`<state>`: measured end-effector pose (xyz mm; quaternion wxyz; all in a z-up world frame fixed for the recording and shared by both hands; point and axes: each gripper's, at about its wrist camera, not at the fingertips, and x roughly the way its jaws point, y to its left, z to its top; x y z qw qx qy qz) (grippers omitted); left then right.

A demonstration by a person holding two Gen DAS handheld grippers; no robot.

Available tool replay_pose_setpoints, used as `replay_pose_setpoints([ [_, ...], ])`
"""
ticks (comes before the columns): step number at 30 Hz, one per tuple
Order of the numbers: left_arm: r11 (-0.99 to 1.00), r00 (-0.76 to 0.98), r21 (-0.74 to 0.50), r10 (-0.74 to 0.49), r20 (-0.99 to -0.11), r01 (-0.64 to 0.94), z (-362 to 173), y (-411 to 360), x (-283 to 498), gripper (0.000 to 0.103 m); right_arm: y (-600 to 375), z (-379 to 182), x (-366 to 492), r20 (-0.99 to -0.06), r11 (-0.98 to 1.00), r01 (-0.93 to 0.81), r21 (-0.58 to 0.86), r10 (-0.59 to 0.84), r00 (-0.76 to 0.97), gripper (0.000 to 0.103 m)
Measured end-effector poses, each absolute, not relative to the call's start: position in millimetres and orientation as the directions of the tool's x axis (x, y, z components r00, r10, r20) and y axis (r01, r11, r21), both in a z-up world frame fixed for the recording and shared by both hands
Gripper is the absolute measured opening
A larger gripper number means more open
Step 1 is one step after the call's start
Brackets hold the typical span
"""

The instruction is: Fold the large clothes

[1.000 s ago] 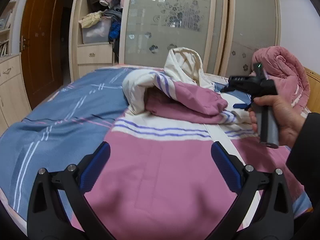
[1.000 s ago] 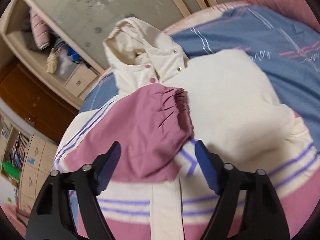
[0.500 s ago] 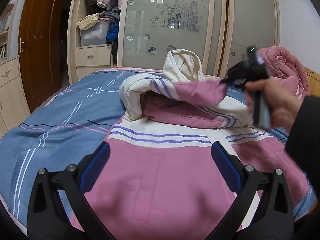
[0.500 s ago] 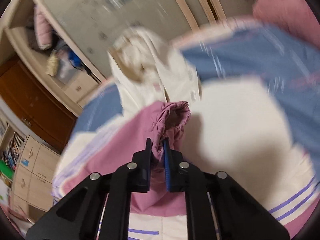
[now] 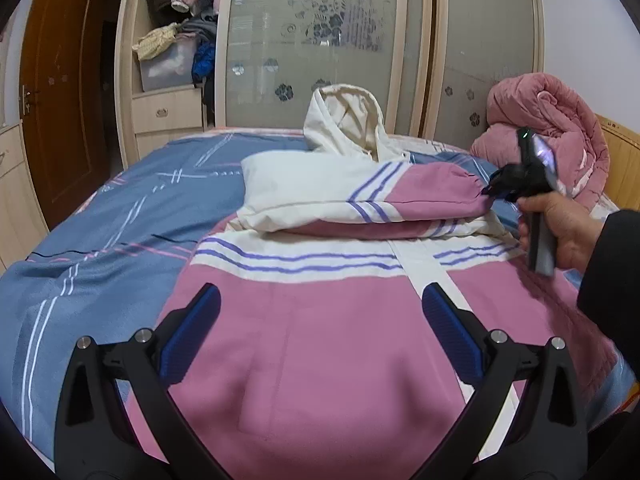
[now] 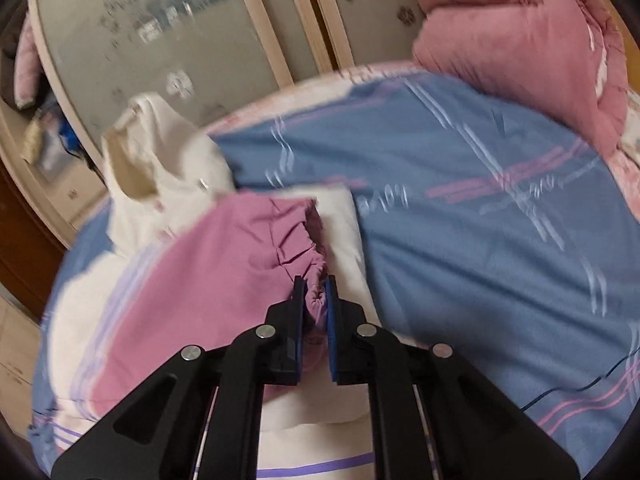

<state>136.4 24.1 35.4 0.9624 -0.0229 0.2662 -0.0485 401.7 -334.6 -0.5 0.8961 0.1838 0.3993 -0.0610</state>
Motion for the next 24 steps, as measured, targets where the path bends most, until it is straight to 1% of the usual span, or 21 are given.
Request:
replay_pose_setpoints([
  [1,0.994,0.849,-0.075,-0.112,-0.517,0.085,34,24,138,0.101,-333,-8,400,-0.74,0.927,0.262,0.269,0.024,0.672,0.017],
  [2,0.993,0.845,-0.077,-0.112,-0.523,0.085,33,24,139,0.101,-333,-9,396,-0.734,0.927,0.266,0.265,0.015,0.679,0.031],
  [3,0.994,0.843,-0.075,-0.11,-0.526,0.083,32,23,139,0.101,-336,-9,390,-0.725,0.922,0.281,0.265,-0.001,0.689,0.06],
  [5,0.994,0.84,-0.07,-0.106,-0.533,0.081,31,23,140,0.101,-343,-5,373,-0.71,0.904,0.302,0.303,0.003,0.704,0.092],
  [8,0.993,0.834,-0.083,-0.112,-0.54,0.08,29,24,140,0.101,-361,6,327,-0.635,0.837,0.304,0.454,0.065,0.77,0.092],
  [10,0.993,0.83,-0.086,-0.112,-0.546,0.078,27,24,139,0.101,-367,14,288,-0.593,0.804,0.266,0.531,0.128,0.795,0.095],
  [11,0.993,0.825,-0.088,-0.116,-0.552,0.08,26,23,138,0.101,-365,18,261,-0.573,0.804,0.233,0.547,0.157,0.804,0.097],
  [13,0.993,0.819,-0.09,-0.118,-0.562,0.082,24,22,135,0.101,-356,29,219,-0.558,0.837,0.187,0.514,0.161,0.814,0.101],
  [15,0.993,0.816,-0.08,-0.113,-0.568,0.081,23,22,131,0.101,-343,36,176,-0.541,0.885,0.141,0.443,0.138,0.83,0.102],
  [18,0.995,0.819,-0.056,-0.102,-0.564,0.086,22,20,119,0.101,-313,41,109,-0.508,0.961,0.098,0.258,0.049,0.86,0.102],
  [22,0.996,0.832,-0.032,-0.087,-0.548,0.083,25,19,100,0.101,-297,36,72,-0.472,0.987,0.073,0.145,0.004,0.882,0.102],
  [24,0.997,0.838,-0.017,-0.077,-0.539,0.081,26,19,93,0.101,-293,34,64,-0.466,0.991,0.066,0.118,-0.003,0.885,0.102],
])
